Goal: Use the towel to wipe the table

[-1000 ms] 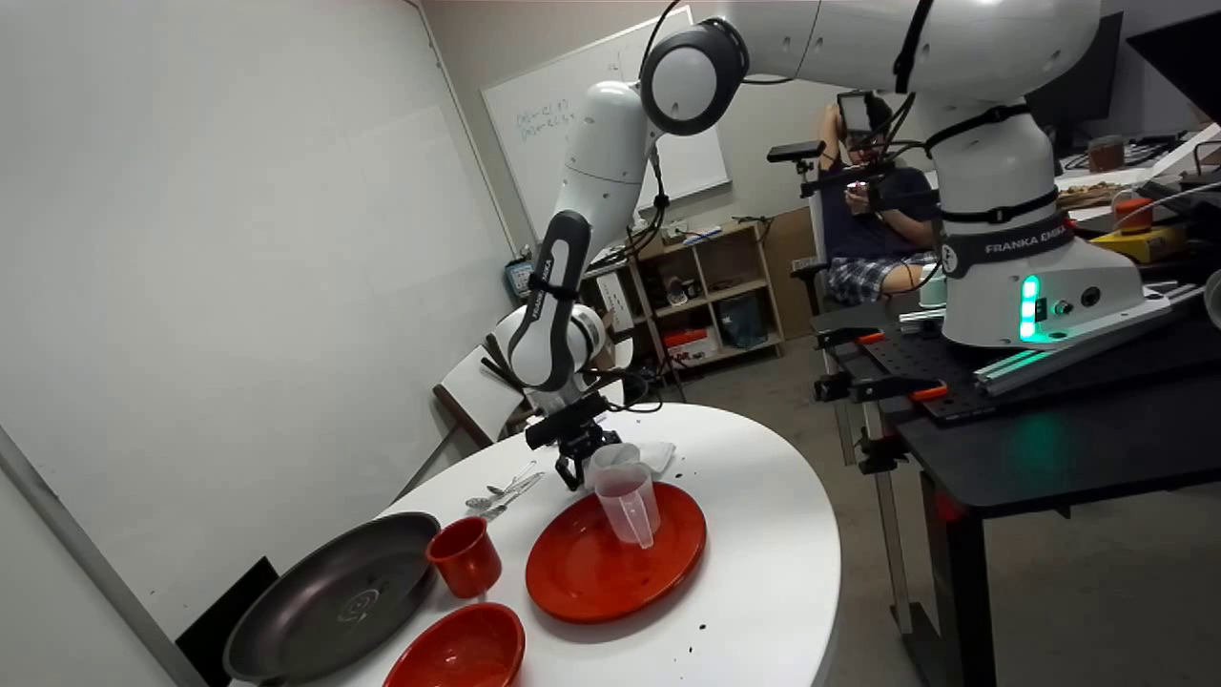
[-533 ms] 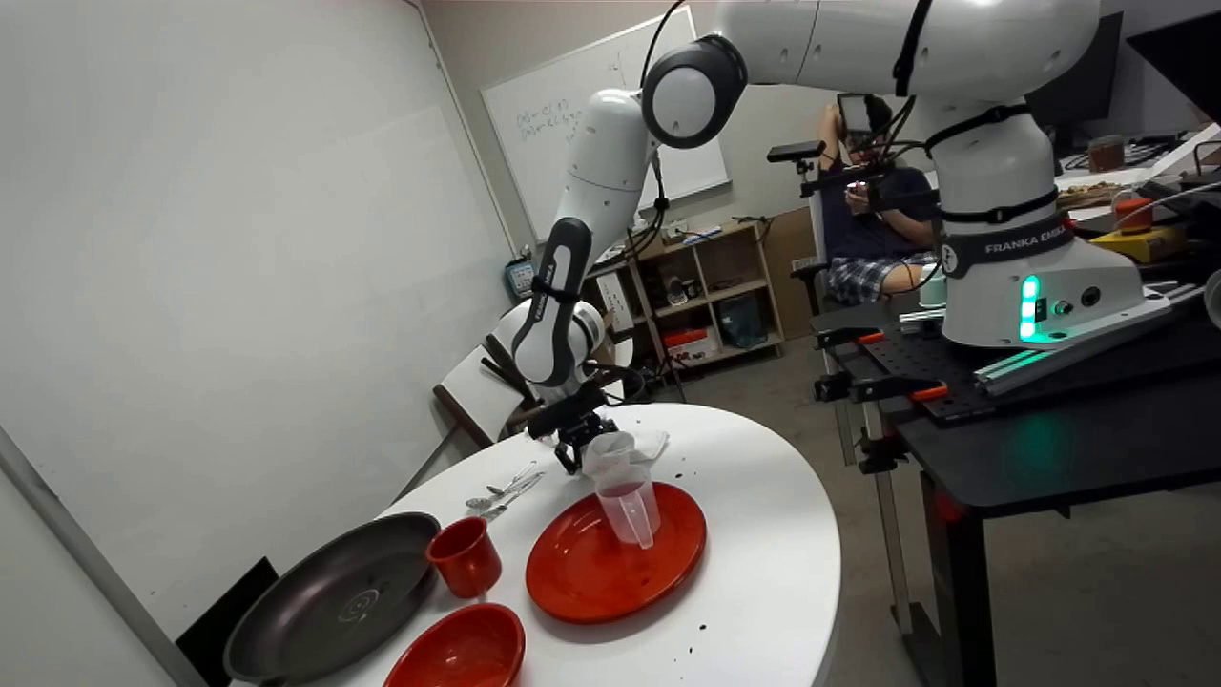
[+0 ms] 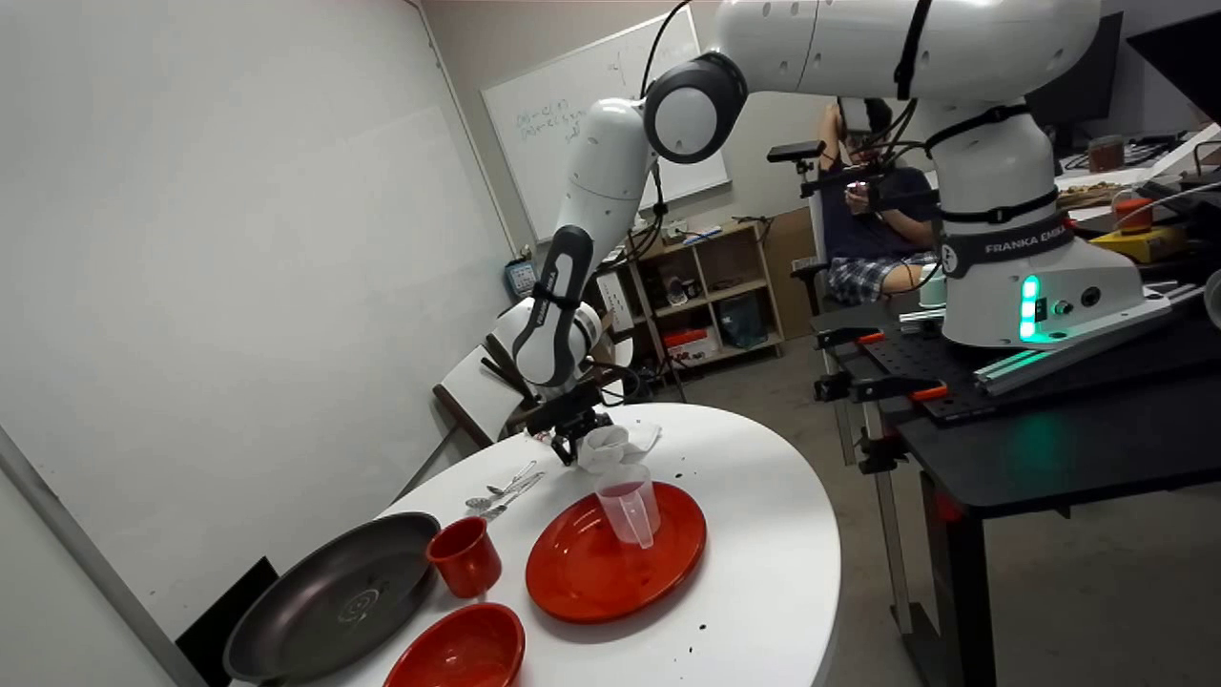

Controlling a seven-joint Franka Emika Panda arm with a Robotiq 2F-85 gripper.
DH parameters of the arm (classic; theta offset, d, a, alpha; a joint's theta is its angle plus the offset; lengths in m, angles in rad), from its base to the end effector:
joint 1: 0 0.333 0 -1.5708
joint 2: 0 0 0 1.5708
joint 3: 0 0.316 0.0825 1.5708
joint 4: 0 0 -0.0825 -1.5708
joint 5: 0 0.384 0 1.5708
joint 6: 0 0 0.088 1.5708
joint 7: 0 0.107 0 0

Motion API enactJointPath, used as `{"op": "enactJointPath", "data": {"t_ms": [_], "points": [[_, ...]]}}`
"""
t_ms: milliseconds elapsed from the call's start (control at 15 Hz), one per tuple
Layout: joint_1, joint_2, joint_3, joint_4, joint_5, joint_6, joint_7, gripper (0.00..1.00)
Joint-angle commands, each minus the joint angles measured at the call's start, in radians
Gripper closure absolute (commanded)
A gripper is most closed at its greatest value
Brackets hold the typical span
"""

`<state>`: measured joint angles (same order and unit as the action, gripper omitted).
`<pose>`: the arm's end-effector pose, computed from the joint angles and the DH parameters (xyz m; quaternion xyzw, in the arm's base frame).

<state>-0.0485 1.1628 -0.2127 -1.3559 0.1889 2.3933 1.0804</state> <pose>0.6762 -0.1532 0.0135 0.7726 -0.6318 -0.0284 0.0561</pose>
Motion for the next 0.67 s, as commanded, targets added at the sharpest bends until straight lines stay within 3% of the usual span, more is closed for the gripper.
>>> {"op": "enactJointPath", "data": {"t_ms": [0, 600], "points": [[0.008, 0.026, -0.024, 0.011, -0.026, -0.001, 0.027, 1.0], [-0.001, -0.031, -0.024, -0.111, -0.014, -0.019, 0.01, 1.0]]}}
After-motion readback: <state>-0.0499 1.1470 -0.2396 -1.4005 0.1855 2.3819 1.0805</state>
